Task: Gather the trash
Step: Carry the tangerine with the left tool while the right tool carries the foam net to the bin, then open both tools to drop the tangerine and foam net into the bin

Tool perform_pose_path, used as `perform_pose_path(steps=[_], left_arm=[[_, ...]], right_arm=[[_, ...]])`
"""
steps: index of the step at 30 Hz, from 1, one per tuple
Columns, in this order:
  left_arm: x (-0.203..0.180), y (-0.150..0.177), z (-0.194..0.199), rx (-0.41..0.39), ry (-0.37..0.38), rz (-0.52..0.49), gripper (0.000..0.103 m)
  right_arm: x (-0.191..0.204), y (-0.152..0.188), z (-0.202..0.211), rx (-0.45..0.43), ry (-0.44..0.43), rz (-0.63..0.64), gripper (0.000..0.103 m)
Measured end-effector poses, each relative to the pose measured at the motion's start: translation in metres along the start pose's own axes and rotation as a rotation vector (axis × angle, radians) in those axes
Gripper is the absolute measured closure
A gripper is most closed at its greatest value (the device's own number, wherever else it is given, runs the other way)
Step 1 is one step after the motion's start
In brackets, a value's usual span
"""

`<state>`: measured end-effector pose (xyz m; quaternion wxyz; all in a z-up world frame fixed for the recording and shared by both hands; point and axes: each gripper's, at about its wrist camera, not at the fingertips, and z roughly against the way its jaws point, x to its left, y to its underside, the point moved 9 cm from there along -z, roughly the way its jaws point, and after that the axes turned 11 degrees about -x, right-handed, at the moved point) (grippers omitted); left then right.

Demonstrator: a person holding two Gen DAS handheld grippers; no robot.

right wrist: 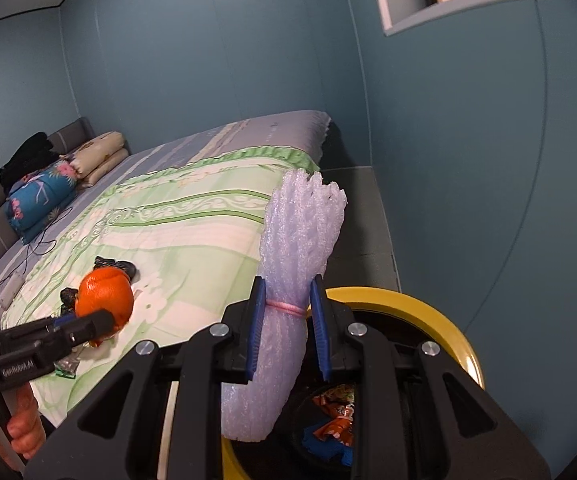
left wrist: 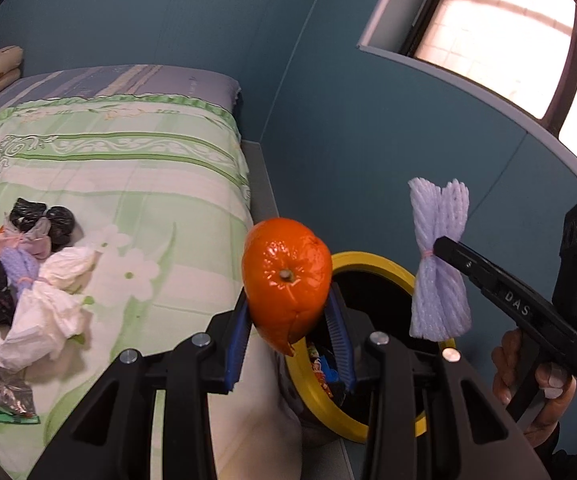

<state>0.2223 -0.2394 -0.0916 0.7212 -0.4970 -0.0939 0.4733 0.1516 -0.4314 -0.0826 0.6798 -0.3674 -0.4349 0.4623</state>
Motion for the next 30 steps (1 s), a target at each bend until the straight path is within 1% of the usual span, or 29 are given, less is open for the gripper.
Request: perform_pose_path(steps=[7, 11, 20, 30], left_arm=[[-0.03, 0.016, -0.023, 0.052, 0.044, -0.038, 0.069], [-0.042, 0.027, -0.033, 0.071, 0.065, -0.038, 0.069], [-0.055, 0.057, -0.049, 0.142, 0.086, -0.06, 0.068], [-0.065, 0.091, -0.061, 0.218, 0.106, -0.08, 0.069]], right_arm=[[-0.021, 0.004, -0.001, 0.01, 0.029, -0.022, 0.081], [-0.03, 0.007, -0.001, 0.018, 0.043, -0.026, 0.081], [-0.044, 0.02, -0.013, 0.06, 0.069, -0.035, 0.08], [-0.049, 0.029, -0.025, 0.099, 0.086, -0.038, 0.079]])
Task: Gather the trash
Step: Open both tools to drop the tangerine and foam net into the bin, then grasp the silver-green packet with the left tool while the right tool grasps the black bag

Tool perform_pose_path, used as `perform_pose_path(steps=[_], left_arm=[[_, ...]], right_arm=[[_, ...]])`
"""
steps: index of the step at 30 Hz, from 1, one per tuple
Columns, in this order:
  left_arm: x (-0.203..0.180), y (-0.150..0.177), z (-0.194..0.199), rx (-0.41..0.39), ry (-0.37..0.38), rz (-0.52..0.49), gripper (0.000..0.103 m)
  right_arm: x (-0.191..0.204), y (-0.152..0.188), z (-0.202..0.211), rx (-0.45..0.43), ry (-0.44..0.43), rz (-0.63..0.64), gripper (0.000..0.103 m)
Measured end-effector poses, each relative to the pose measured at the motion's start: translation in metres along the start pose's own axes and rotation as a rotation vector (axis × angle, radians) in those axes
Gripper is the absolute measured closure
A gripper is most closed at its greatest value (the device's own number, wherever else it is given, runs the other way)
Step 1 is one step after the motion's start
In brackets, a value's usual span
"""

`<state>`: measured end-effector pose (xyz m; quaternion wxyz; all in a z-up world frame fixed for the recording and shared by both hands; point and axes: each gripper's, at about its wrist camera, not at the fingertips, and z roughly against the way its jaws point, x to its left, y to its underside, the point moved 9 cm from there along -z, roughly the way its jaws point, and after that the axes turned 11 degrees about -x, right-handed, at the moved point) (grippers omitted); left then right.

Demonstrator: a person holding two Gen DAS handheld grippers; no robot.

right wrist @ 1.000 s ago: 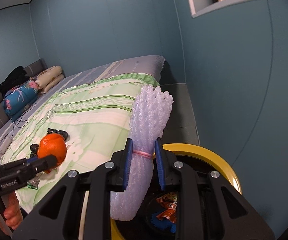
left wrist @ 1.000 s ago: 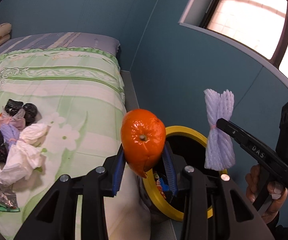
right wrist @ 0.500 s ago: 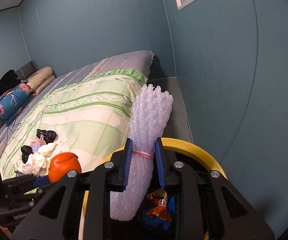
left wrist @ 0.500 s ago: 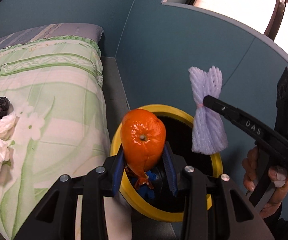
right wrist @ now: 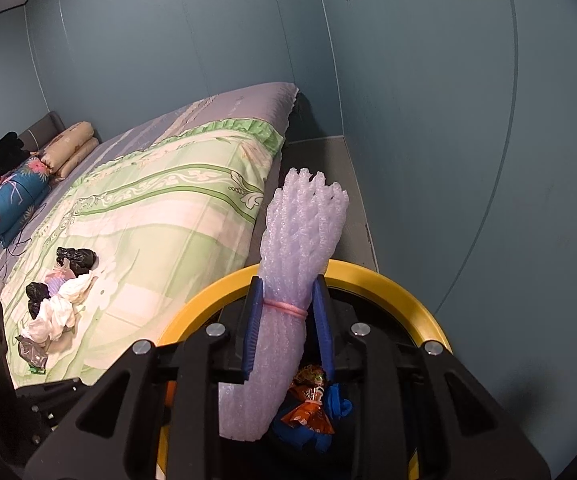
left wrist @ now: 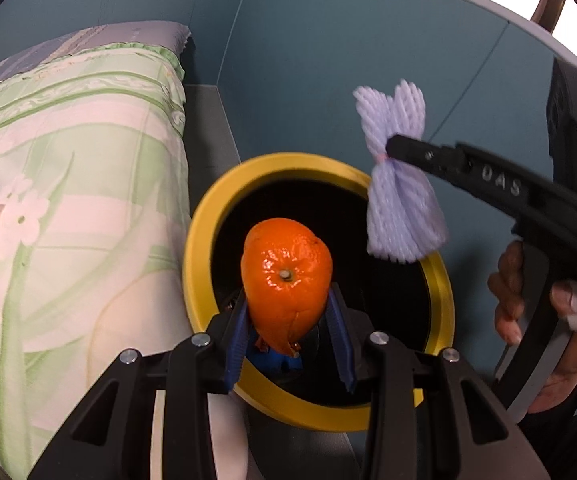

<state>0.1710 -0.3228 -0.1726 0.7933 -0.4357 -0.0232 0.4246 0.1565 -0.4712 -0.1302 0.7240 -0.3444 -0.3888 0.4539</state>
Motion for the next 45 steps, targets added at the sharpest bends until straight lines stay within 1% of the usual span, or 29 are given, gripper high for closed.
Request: perform_pose_path(steps=[2, 5, 6, 8, 10, 12, 22, 26, 30, 32, 34, 36, 37, 38, 40, 42, 45], left_arm=[[-0.002, 0.005, -0.002, 0.013, 0.007, -0.001, 0.068], [-0.005, 0.009, -0.003, 0.018, 0.028, 0.007, 0.066], [-0.005, 0.008, -0.003, 0.015, 0.035, 0.013, 0.066], [-0.004, 0.007, -0.001, 0.006, 0.05, 0.032, 0.058], [-0.003, 0.005, 0.001, -0.009, 0.059, 0.046, 0.052], [-0.002, 0.004, 0.004, -0.021, 0.065, 0.051, 0.051], [0.005, -0.005, 0.019, -0.051, 0.038, 0.048, 0.051], [0.021, -0.012, 0.032, -0.075, 0.005, 0.052, 0.051], [0.05, -0.019, 0.053, -0.11, -0.057, 0.07, 0.051], [0.066, -0.021, 0.063, -0.124, -0.09, 0.087, 0.046], [0.085, -0.021, 0.075, -0.136, -0.131, 0.103, 0.044], [0.102, -0.019, 0.086, -0.144, -0.164, 0.12, 0.044], [0.111, -0.018, 0.093, -0.15, -0.18, 0.13, 0.042], [0.119, -0.016, 0.1, -0.157, -0.195, 0.138, 0.037], [0.139, -0.015, 0.116, -0.18, -0.235, 0.155, 0.033], [0.156, -0.012, 0.133, -0.197, -0.273, 0.163, 0.031], [0.175, -0.012, 0.15, -0.215, -0.313, 0.186, 0.026]], right_arm=[[-0.002, 0.001, -0.001, 0.005, 0.001, -0.002, 0.079], [-0.003, 0.003, -0.002, 0.008, 0.005, -0.008, 0.073], [-0.005, 0.003, -0.002, 0.008, 0.007, -0.011, 0.069], [-0.007, 0.003, -0.002, 0.008, 0.011, -0.023, 0.066], [-0.009, 0.002, -0.002, 0.006, 0.016, -0.034, 0.063], [-0.011, 0.0, -0.001, 0.0, 0.018, -0.042, 0.059], [-0.004, -0.009, 0.007, -0.027, 0.003, -0.035, 0.059], [0.008, -0.016, 0.011, -0.043, -0.019, -0.017, 0.059], [0.031, -0.026, 0.015, -0.062, -0.055, 0.017, 0.059], [0.043, -0.029, 0.016, -0.066, -0.078, 0.032, 0.058], [0.058, -0.031, 0.016, -0.069, -0.102, 0.051, 0.051], [0.076, -0.034, 0.017, -0.075, -0.129, 0.073, 0.049], [0.085, -0.035, 0.017, -0.077, -0.144, 0.082, 0.048], [0.092, -0.036, 0.016, -0.078, -0.159, 0.089, 0.045], [0.112, -0.038, 0.016, -0.078, -0.2, 0.107, 0.041], [0.131, -0.04, 0.015, -0.078, -0.232, 0.126, 0.04], [0.16, -0.041, 0.013, -0.078, -0.293, 0.144, 0.032]])
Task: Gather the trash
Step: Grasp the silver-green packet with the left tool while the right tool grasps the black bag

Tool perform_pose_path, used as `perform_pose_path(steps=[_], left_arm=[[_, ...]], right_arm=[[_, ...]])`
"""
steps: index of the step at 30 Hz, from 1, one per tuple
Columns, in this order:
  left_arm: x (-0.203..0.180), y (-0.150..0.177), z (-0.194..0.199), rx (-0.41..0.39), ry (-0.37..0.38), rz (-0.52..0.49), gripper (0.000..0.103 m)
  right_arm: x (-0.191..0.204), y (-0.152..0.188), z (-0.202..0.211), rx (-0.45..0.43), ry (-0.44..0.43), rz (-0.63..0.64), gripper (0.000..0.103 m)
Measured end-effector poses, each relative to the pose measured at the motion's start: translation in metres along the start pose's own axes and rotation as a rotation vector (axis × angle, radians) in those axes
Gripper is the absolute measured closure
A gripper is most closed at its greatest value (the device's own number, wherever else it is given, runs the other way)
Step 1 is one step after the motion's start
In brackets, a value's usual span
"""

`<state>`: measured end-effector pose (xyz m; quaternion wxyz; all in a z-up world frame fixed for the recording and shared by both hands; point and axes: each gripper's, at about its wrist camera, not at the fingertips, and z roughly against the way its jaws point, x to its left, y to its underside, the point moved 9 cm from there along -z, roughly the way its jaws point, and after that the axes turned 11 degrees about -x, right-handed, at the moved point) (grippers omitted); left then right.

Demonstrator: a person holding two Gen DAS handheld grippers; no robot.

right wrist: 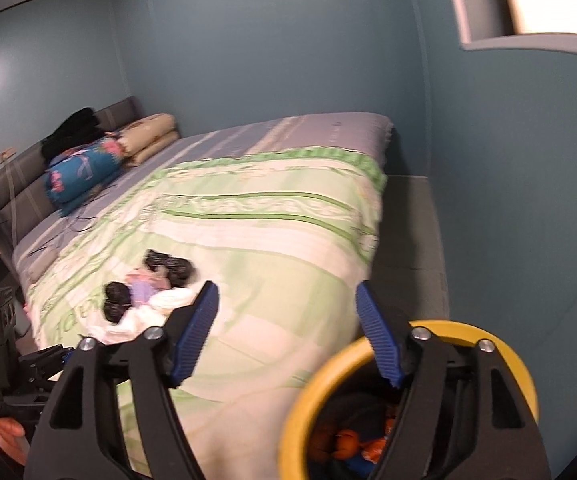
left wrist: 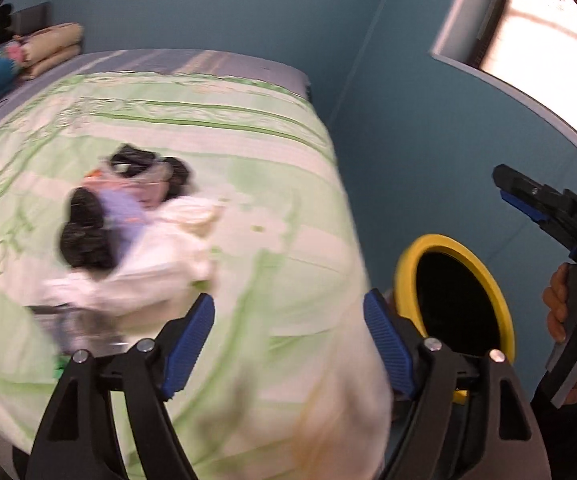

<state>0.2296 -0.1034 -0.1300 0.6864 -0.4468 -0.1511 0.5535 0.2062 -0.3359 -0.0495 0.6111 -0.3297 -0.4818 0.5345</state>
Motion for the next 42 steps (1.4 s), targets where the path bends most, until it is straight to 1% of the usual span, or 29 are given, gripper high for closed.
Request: perform_pose_path(steps=[1, 2, 4, 5, 7, 11, 15, 19, 24, 32, 34, 36, 42], left_arm=[[0.008, -0.003, 0.004, -0.009, -0.017, 0.009, 0.024], [0.018, -0.004, 0.009, -0.02, -0.033, 0.017, 0.023], [0.026, -0.004, 0.017, -0.033, -0.05, 0.026, 0.022], [0.033, -0.004, 0.021, -0.04, -0.057, 0.032, 0.019], [0.05, -0.006, 0.031, -0.06, -0.084, 0.054, 0.015], [0.076, -0.005, 0.041, -0.079, -0.12, 0.093, 0.014], [0.102, -0.002, 0.048, -0.106, -0.168, 0.107, 0.012], [0.127, 0.008, 0.05, -0.109, -0.194, 0.154, 0.012], [0.151, 0.025, 0.041, -0.075, -0.23, 0.18, 0.012], [0.156, 0.039, 0.021, -0.036, -0.232, 0.163, 0.012], [0.158, 0.04, 0.016, -0.03, -0.221, 0.178, 0.012], [0.161, 0.04, 0.013, -0.024, -0.21, 0.199, 0.012], [0.164, 0.041, 0.007, -0.009, -0.191, 0.235, 0.012]], right_arm=[[0.008, 0.0, -0.004, 0.002, -0.022, 0.007, 0.031], [0.016, -0.001, -0.007, 0.005, -0.037, 0.012, 0.031], [0.034, -0.002, -0.014, 0.008, -0.07, 0.031, 0.03], [0.044, -0.003, -0.019, 0.009, -0.088, 0.044, 0.029], [0.061, -0.003, -0.029, 0.014, -0.112, 0.071, 0.026], [0.091, -0.001, -0.054, 0.037, -0.154, 0.111, 0.023], [0.12, 0.004, -0.086, 0.062, -0.187, 0.155, 0.022], [0.149, 0.012, -0.119, 0.061, -0.217, 0.235, 0.022], [0.178, 0.028, -0.165, 0.094, -0.242, 0.321, 0.022], [0.214, 0.049, -0.233, 0.205, -0.276, 0.395, 0.024], [0.221, 0.052, -0.248, 0.242, -0.286, 0.403, 0.025], [0.227, 0.055, -0.261, 0.279, -0.294, 0.412, 0.029], [0.24, 0.069, -0.294, 0.396, -0.33, 0.403, 0.031]])
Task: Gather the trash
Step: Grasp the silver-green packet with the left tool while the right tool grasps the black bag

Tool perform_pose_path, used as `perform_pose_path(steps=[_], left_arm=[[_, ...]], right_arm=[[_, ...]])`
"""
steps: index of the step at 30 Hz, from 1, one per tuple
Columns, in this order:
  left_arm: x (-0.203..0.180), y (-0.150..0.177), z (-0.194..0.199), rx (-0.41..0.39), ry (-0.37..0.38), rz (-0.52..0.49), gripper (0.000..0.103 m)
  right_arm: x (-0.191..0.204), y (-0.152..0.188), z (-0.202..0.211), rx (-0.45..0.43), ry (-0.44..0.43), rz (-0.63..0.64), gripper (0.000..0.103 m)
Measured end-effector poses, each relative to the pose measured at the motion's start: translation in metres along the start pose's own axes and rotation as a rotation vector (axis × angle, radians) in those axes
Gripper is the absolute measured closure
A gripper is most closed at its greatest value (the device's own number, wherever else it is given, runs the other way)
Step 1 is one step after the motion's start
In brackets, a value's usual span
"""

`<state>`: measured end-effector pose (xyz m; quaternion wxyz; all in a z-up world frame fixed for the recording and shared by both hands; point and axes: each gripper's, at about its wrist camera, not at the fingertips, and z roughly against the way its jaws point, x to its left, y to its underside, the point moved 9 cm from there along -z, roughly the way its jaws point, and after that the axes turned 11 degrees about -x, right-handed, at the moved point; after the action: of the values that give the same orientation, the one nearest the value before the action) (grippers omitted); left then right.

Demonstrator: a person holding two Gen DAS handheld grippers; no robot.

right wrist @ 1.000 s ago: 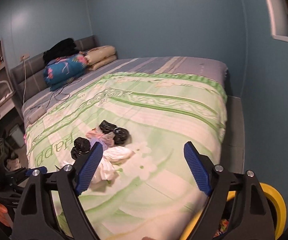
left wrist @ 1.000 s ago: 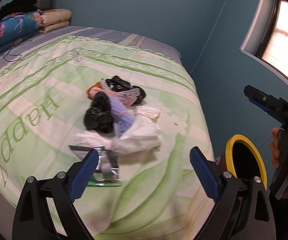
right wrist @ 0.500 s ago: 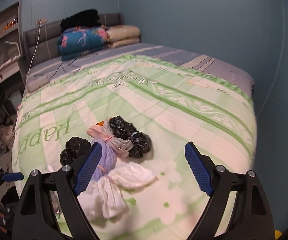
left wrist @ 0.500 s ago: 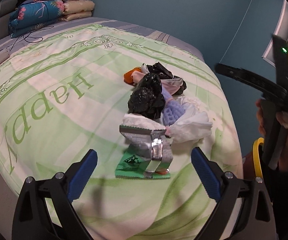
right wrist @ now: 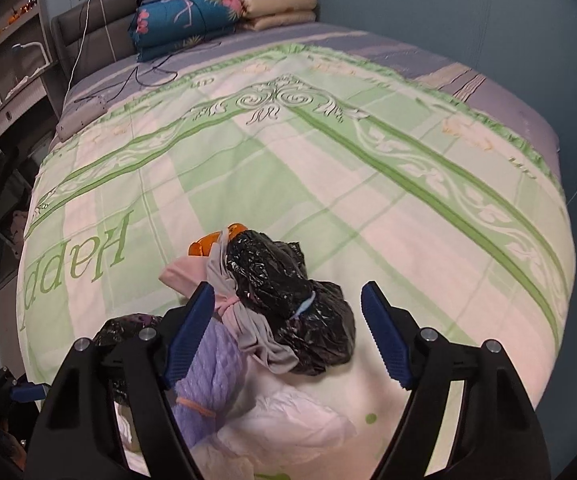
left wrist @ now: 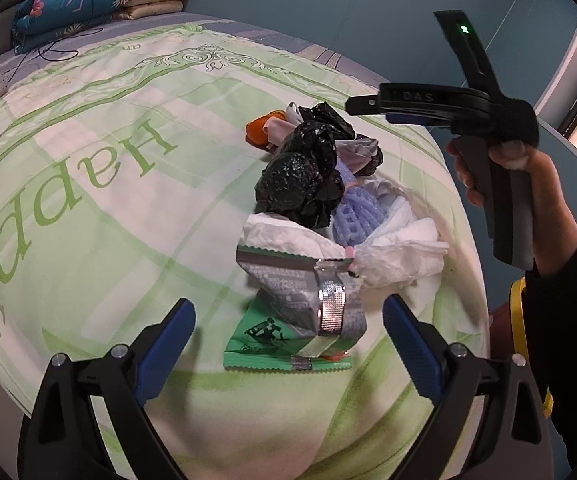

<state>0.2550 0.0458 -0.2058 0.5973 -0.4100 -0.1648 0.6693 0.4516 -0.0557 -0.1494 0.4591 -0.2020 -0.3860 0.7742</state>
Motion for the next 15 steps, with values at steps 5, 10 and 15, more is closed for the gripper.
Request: perform_pose_path(steps=[5, 10, 15], left_arm=[[-0.003, 0.005, -0.005, 0.021, 0.015, -0.014, 0.012], [-0.004, 0.008, -0.014, 0.048, 0.015, -0.023, 0.027], [-0.002, 0.01, -0.022, 0.066, 0.028, -0.004, 0.044]], right_arm=[[0.004, -0.001, -0.018, 0.041, -0.034, -0.02, 0.031], [0.002, 0.0, -0.035, 0.082, -0.052, -0.06, 0.041], [0.002, 0.005, -0.047, 0.115, -0.064, -0.086, 0.051]])
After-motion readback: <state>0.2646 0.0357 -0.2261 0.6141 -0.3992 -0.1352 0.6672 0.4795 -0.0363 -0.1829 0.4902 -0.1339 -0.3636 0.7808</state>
